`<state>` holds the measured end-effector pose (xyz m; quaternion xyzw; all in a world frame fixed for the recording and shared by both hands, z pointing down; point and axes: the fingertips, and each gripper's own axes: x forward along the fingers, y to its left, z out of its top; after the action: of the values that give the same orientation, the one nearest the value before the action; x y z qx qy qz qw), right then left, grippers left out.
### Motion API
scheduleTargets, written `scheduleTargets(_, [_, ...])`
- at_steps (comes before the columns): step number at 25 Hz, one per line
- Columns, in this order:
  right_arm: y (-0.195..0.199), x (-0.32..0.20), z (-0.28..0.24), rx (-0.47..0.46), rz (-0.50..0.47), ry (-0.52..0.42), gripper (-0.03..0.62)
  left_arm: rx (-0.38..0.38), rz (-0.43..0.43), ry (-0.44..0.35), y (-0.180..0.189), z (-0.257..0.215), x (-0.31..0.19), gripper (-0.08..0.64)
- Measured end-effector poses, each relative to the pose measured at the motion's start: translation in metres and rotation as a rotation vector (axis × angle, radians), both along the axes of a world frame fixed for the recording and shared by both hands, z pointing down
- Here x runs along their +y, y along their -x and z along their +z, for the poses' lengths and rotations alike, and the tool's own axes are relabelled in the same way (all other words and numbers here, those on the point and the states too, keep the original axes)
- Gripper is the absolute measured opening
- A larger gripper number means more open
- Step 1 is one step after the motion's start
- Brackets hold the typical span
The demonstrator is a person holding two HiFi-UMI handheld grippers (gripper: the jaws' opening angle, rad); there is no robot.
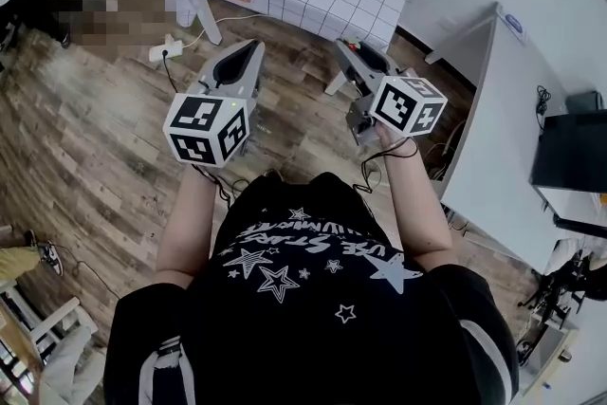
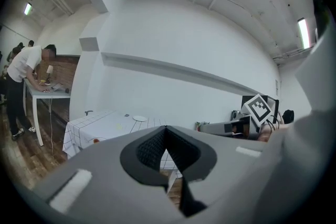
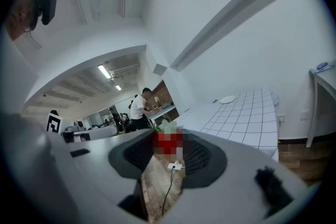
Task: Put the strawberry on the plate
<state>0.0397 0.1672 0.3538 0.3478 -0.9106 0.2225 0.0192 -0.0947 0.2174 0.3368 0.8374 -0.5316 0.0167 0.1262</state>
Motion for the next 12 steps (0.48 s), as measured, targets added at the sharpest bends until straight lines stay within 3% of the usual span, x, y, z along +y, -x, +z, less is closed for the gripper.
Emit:
scheduleTargets(5, [0.006, -0.004, 0.016, 0.013, 0.01, 0.033, 0.158, 0.009, 0.016, 0.005, 0.007, 0.005, -0.016, 0.005])
scheduleTargets(12, [-0.013, -0.052, 0.014, -0.011, 0.072, 0.027, 0.158, -0.009, 0.027, 0.013, 0.007, 0.01, -0.048, 0.005])
